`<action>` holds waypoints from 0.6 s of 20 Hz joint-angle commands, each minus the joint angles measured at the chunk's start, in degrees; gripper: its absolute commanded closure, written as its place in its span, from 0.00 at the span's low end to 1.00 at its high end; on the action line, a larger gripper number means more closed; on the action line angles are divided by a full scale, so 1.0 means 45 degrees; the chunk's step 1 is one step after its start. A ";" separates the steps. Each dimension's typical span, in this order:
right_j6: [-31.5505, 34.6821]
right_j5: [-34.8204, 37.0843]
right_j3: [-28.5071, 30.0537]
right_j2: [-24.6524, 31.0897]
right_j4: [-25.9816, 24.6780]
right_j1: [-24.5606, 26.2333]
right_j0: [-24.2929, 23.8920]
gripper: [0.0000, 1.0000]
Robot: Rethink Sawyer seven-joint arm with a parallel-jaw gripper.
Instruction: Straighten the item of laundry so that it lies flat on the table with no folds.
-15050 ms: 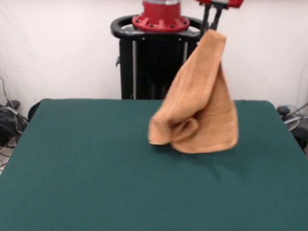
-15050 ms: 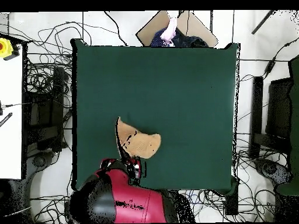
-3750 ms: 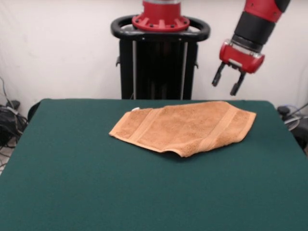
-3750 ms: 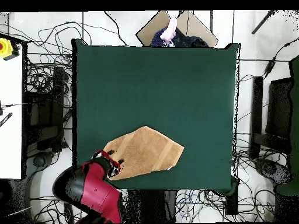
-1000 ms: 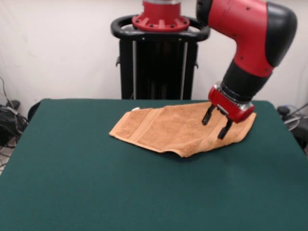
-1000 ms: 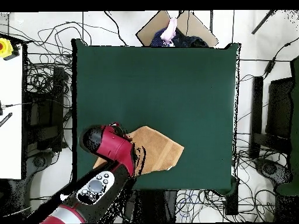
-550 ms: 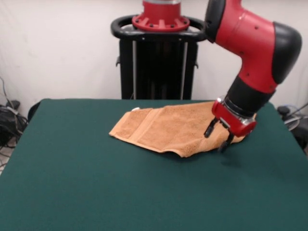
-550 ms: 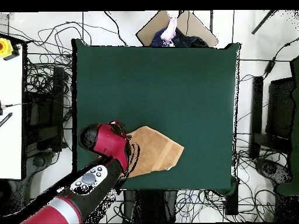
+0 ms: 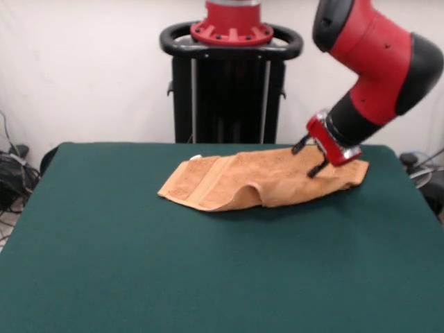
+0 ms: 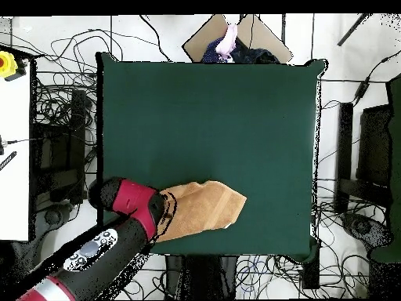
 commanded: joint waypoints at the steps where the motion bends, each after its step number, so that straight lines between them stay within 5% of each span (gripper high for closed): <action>1: 0.3657 0.1790 -0.1255 0.0449 -0.0309 -0.0042 -0.0257 0.00; 12: 0.2766 -0.3707 -0.0655 0.2219 0.0856 0.0377 -0.1002 0.00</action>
